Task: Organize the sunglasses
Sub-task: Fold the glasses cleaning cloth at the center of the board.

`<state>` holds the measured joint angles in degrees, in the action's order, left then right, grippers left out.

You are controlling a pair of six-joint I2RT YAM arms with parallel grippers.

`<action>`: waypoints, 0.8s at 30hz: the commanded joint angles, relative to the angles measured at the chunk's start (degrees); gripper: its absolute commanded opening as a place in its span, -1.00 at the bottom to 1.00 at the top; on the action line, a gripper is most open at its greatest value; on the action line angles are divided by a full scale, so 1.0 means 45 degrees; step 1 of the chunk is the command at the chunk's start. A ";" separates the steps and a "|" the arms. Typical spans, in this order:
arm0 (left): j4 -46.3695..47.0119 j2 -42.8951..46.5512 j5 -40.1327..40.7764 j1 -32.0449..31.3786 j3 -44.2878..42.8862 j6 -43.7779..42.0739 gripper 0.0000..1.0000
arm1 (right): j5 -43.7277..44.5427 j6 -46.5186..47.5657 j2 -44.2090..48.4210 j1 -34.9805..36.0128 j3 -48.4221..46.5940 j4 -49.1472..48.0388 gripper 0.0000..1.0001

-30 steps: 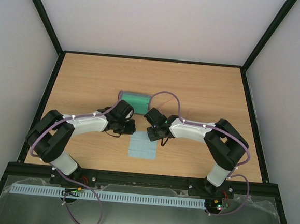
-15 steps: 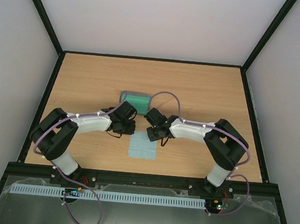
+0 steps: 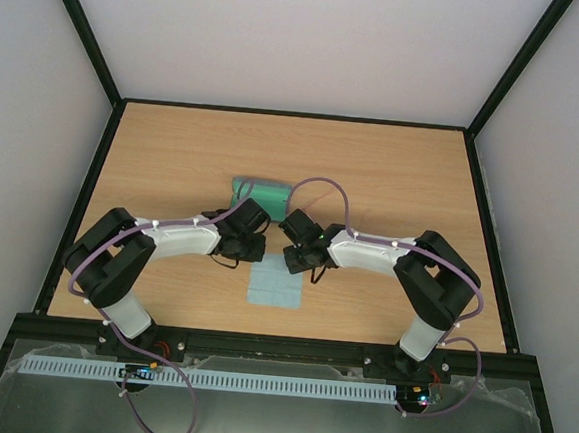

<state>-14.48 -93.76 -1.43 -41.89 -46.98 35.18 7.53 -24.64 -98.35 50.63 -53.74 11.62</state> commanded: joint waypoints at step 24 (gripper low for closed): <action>-0.0372 0.1362 0.0006 -0.0103 0.0295 0.0264 -0.95 | -0.0805 -0.0033 0.1572 -0.0026 0.0688 0.0169 -0.97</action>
<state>-15.00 -89.67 -1.48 -42.11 -46.85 35.86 4.62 -24.64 -93.56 50.63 -52.21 11.60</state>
